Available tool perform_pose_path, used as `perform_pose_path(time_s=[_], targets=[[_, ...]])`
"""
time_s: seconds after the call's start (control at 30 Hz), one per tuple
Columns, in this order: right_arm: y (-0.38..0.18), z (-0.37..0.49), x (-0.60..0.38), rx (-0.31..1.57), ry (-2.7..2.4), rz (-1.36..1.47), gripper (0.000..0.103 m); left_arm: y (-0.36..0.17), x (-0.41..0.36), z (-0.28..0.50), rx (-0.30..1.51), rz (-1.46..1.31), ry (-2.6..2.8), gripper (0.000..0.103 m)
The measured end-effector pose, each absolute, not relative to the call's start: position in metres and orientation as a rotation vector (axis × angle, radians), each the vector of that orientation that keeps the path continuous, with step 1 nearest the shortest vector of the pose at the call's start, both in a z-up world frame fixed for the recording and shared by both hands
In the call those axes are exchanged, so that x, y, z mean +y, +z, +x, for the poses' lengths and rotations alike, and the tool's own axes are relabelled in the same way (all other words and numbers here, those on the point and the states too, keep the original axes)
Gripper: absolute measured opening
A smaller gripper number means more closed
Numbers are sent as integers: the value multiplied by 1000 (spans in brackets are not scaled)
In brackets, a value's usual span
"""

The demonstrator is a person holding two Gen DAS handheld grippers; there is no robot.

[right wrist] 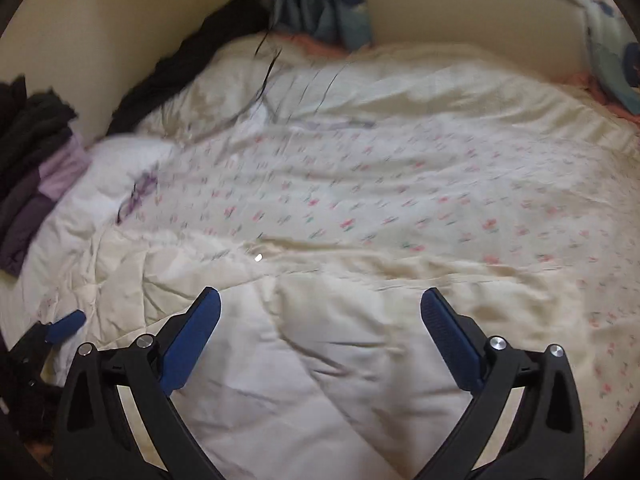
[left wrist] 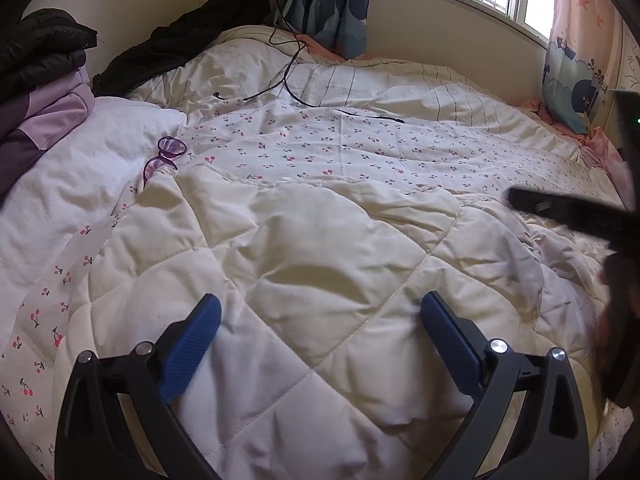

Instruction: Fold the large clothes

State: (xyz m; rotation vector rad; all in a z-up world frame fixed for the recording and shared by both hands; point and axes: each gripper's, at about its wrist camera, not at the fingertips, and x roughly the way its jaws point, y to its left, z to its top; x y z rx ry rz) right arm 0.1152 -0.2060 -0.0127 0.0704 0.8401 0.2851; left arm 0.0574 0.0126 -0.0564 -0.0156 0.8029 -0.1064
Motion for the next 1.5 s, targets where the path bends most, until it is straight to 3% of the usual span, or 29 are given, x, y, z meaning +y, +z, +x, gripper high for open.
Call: perform_pose_path(time_s=[0.1, 1.3, 1.5], targets=[[-68, 134, -177, 966, 276, -20, 97, -56, 11, 56, 794, -5, -107, 96], [-64, 120, -199, 868, 341, 115, 97, -59, 7, 51, 769, 13, -135, 96], [-58, 130, -212, 972, 422, 199, 97, -62, 8, 53, 784, -6, -144, 96]])
